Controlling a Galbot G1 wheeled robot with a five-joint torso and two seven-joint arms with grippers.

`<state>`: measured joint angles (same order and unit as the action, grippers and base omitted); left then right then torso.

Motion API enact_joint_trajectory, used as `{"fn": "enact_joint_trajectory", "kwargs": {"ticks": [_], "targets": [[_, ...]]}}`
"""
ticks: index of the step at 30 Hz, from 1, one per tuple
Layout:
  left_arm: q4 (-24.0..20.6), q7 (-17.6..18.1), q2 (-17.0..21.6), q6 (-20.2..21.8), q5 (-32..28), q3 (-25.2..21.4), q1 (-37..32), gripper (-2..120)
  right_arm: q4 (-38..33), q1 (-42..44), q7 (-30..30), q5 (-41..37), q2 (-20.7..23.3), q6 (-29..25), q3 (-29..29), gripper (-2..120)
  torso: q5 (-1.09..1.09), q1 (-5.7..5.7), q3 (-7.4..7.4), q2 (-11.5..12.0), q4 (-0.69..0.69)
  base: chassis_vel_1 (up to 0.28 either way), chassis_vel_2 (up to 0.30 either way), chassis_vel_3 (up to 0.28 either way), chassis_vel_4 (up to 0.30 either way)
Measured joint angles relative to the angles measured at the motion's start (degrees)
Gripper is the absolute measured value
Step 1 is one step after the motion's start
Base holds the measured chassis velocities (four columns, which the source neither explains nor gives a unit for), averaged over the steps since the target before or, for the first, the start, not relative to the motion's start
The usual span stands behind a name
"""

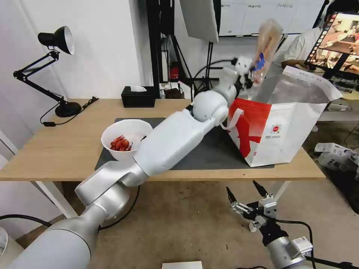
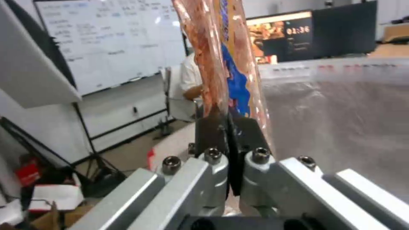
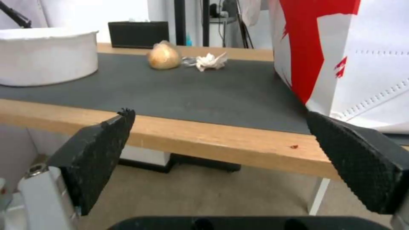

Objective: Pick up the trash from the table and place it into the takeout bag.

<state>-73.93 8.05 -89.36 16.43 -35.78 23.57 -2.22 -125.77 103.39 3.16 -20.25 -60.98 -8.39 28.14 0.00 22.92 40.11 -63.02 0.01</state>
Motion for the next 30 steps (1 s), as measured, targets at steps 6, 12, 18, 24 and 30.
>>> {"fn": "enact_joint_trajectory", "kwargs": {"ticks": [6, 12, 18, 24, 30], "targets": [[-1.3, -0.2, 0.7, 0.0, -1.9, 0.5, -0.9, 2, 0.0, -0.2, -0.3, -0.3, 0.4, 0.2, 0.0, 100, 0.0, 0.0, 0.0, 0.0, -0.01, 0.0, 0.0, 0.0, 0.0], [-3.5, -0.2, 1.8, 0.1, -4.8, 1.2, -1.9, 21, 0.0, -0.9, -0.5, -1.3, 0.9, 0.5, 0.0, 100, 0.0, 0.0, 0.0, 0.0, 0.01, 0.0, 0.0, 0.0, 0.0], [-5.4, 0.5, 2.0, 0.2, -8.4, 0.9, -2.0, 41, 0.0, -0.9, -0.7, -1.7, 0.6, 0.6, 0.0, 100, 0.0, 0.0, 0.0, 0.0, -0.02, 0.0, 0.0, 0.0, 0.0], [-9.5, 3.5, 3.7, 0.8, -11.8, -0.3, -2.1, 63, -0.8, -0.9, -0.8, -2.1, 0.8, 0.6, 0.2, 100, -0.01, 0.0, 0.0, 0.0, -0.01, 0.0, 0.0, 0.0, 0.0], [-15.1, 7.3, 7.3, 2.1, -15.2, -2.5, -3.6, 87, -1.5, -0.7, -0.8, -2.2, 0.8, 0.7, 0.7, 100, -0.01, 0.0, 0.0, 0.0, -0.02, 0.0, 0.0, 0.0, 0.0]]}}
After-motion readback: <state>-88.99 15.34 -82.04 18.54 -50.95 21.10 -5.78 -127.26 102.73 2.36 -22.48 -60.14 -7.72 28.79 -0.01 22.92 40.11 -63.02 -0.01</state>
